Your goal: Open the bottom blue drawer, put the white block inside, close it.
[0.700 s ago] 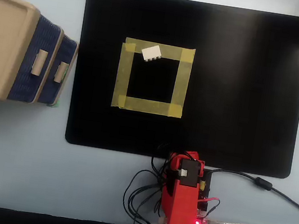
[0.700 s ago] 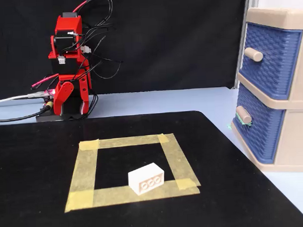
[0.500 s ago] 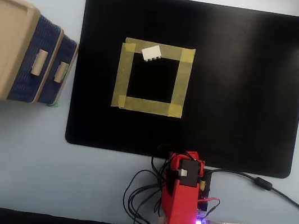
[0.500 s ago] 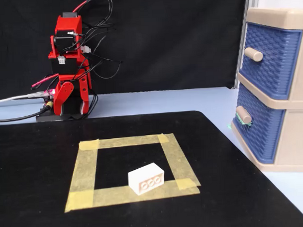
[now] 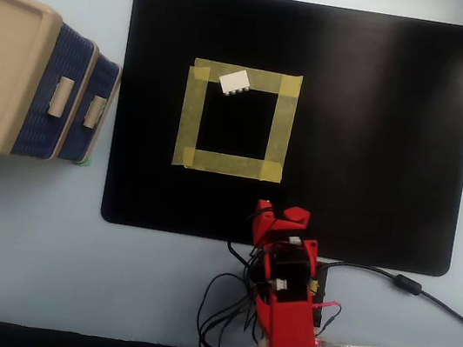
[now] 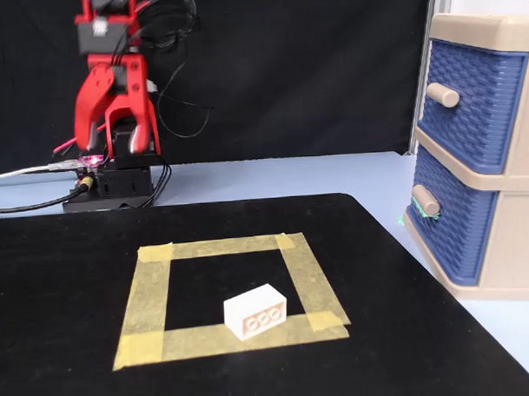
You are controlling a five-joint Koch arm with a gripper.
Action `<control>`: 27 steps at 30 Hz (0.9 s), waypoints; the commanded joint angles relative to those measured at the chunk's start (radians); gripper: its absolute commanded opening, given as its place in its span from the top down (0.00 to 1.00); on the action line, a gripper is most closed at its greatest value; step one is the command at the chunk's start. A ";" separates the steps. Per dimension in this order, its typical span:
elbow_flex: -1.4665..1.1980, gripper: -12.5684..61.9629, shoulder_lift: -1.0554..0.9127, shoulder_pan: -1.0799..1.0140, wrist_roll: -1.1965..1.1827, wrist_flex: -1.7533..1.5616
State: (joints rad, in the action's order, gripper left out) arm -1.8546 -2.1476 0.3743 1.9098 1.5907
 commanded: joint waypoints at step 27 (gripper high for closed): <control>0.130 0.38 1.218 0.658 1.054 -2.665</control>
State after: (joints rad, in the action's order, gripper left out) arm -1.7533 -0.9204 1.0124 2.9544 -1.0140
